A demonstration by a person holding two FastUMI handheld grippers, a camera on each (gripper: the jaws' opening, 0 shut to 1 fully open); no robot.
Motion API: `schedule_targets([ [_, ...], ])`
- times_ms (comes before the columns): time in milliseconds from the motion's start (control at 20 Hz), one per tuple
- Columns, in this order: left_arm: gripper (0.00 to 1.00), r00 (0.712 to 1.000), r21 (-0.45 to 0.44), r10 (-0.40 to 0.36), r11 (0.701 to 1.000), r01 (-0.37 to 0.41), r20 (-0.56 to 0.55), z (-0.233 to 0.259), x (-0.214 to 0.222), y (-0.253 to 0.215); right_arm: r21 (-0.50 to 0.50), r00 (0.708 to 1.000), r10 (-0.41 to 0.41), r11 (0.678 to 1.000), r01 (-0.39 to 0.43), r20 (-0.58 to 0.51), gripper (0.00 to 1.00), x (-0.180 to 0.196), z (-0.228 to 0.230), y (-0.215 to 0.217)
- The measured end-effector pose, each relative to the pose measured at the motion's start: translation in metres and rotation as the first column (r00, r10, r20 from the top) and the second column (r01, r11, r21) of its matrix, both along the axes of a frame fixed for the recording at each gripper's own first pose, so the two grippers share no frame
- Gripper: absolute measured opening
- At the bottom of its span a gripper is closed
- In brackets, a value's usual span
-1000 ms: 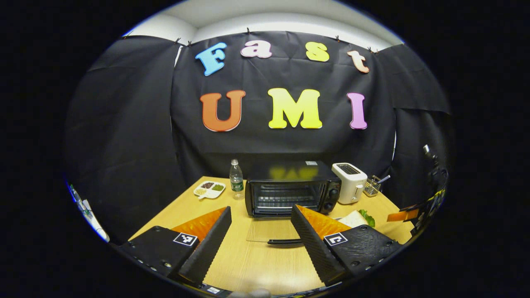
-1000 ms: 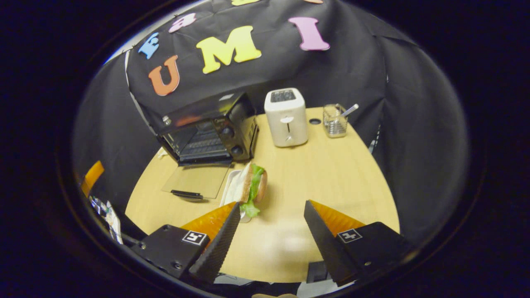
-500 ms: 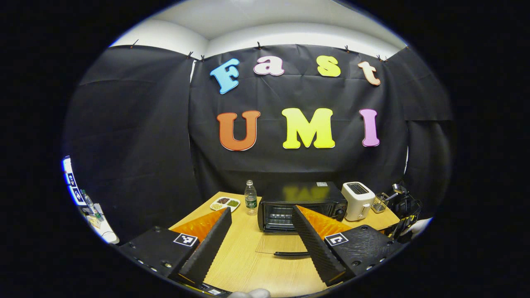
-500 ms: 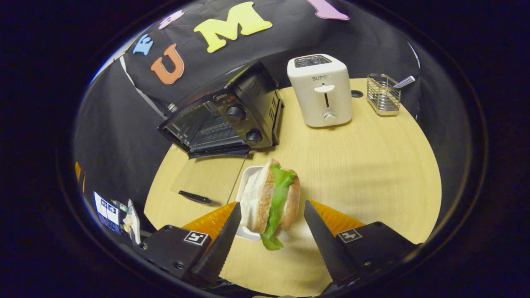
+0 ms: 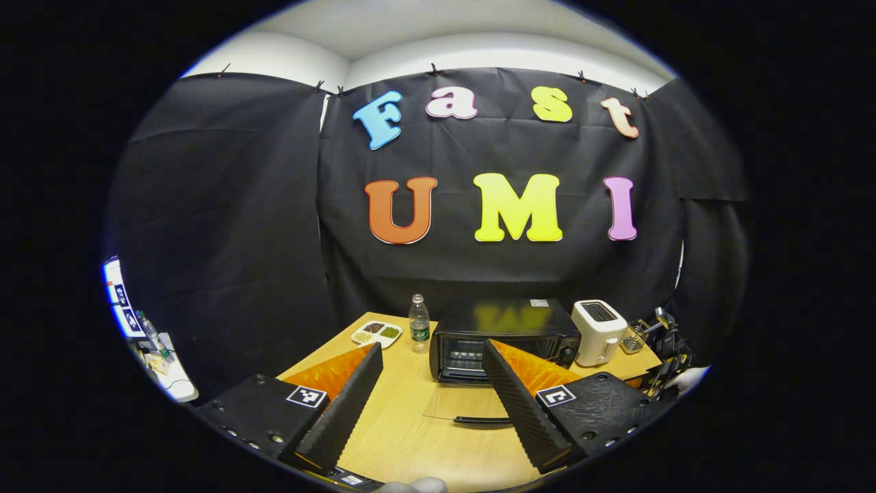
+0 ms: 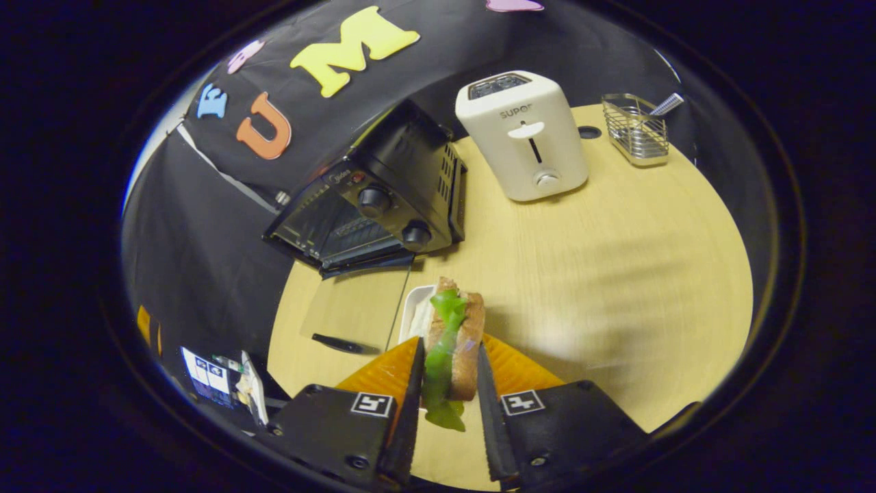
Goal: Open the electric oven with the left hand, put the food in, and close the electric oven.
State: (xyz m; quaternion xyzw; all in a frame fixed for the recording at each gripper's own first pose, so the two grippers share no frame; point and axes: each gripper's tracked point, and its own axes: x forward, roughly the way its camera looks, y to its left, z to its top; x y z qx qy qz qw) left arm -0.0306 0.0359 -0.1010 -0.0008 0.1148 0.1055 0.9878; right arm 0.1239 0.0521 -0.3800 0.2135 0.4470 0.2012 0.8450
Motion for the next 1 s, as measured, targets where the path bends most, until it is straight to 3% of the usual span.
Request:
schedule_targets([
  [150, 0.95, 1.0, 0.029, 0.024, 0.999, -0.024, 0.001, 0.0, 0.001, 0.007, 0.008, 1.0, 0.007, 1.0, -0.007, 0.024, 0.4, -0.002, 0.012, 0.004],
  [200, 1.0, 1.0, 0.037, 0.026, 0.999, -0.027, 0.008, 0.0, 0.0, 0.007, 0.009, 0.999, 0.0, 1.0, -0.001, 0.042, 0.4, -0.001, 0.022, 0.003],
  [250, 0.95, 1.0, 0.042, 0.03, 0.999, -0.03, 0.007, -0.001, 0.0, 0.01, 0.01, 0.998, -0.01, 1.0, 0.01, 0.065, 0.4, -0.001, 0.033, 0.002],
  [400, 0.96, 0.999, 0.068, 0.008, 0.998, -0.01, 0.031, 0.001, -0.001, 0.012, 0.065, 0.985, -0.108, 0.993, 0.1, 0.132, 0.4, -0.003, 0.077, 0.005],
  [500, 0.95, 0.998, 0.057, -0.057, 0.997, 0.055, 0.032, 0.0, 0.002, 0.0, 0.121, 0.964, -0.195, 0.977, 0.176, 0.178, 0.4, -0.006, 0.105, 0.016],
  [700, 0.96, 0.99, 0.029, -0.14, 0.99, 0.139, 0.026, -0.005, 0.001, 0.002, 0.267, 0.902, -0.369, 0.913, 0.307, 0.223, 0.4, -0.01, 0.134, 0.057],
  [1000, 0.96, 0.978, 0.027, -0.211, 0.977, 0.211, -0.001, -0.022, -0.005, 0.01, 0.414, 0.828, -0.532, 0.804, 0.427, 0.179, 0.4, 0.014, 0.107, 0.129],
])
